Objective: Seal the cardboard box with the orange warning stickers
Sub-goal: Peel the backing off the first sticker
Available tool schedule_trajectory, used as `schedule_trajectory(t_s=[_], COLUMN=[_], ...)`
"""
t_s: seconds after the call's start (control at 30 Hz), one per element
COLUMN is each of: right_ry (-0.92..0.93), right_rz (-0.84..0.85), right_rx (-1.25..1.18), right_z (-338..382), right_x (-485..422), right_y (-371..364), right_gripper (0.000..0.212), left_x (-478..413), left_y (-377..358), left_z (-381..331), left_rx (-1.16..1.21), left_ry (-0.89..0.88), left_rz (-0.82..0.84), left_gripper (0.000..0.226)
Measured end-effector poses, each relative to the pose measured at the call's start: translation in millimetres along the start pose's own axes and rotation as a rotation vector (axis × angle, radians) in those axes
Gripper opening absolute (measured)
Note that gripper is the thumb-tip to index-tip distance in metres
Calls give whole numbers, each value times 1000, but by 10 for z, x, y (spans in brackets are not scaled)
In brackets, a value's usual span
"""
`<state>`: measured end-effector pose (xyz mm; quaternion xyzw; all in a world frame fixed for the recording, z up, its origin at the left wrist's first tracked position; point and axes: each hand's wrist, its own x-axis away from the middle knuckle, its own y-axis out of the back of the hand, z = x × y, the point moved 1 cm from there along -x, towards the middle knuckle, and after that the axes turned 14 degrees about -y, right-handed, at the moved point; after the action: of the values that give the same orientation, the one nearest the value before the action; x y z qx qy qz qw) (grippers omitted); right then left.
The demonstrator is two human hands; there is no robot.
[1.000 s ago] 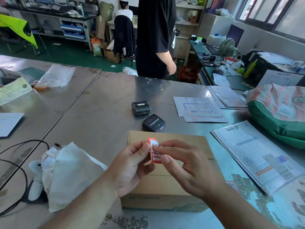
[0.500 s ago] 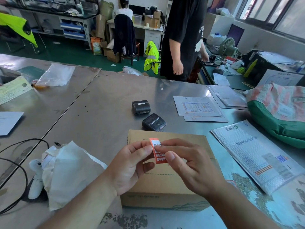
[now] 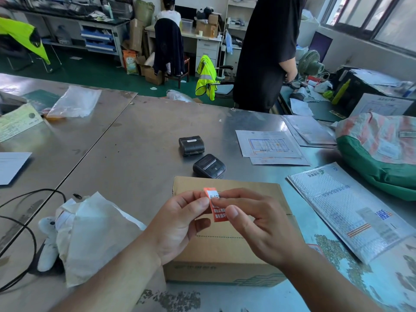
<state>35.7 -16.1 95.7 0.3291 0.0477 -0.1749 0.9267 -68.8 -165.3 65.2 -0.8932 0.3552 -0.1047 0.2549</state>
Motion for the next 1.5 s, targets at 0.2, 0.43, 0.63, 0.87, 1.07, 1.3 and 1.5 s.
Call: schedule_trajectory(t_s=[0.2,0.43,0.63,0.87,1.07,1.3,1.5], right_ry=[-60,-142,-148,-132,-112,-53,-110], right_rz=[-16,-26,-24,5,-2,-3,8], right_rx=[-19,11,33,49,50,6,-42], right_z=[-13,30,-42,-93,-134,-88,-152], right_x=[-7,-40,-52,-69,-65,-68,-91], right_y=[-2,-20,-15,-30,-52,-54,-65], right_gripper=[44,36,53,63,61,45,51], left_x=[-38,-106,-139,-174,-202,-221,-215], left_y=[5,-65,-131,-157,-144,-153,-181], left_z=[38,69,114,142,151,155,154], left_rx=[13,-18,-88,-159,-216,-137,-160], left_ry=[-17,-75,-94,-63,-29,48,-12], left_rz=[5,-13,-22,-28,-34,-57,-72], left_gripper=[28,33,23,9,14,16,12])
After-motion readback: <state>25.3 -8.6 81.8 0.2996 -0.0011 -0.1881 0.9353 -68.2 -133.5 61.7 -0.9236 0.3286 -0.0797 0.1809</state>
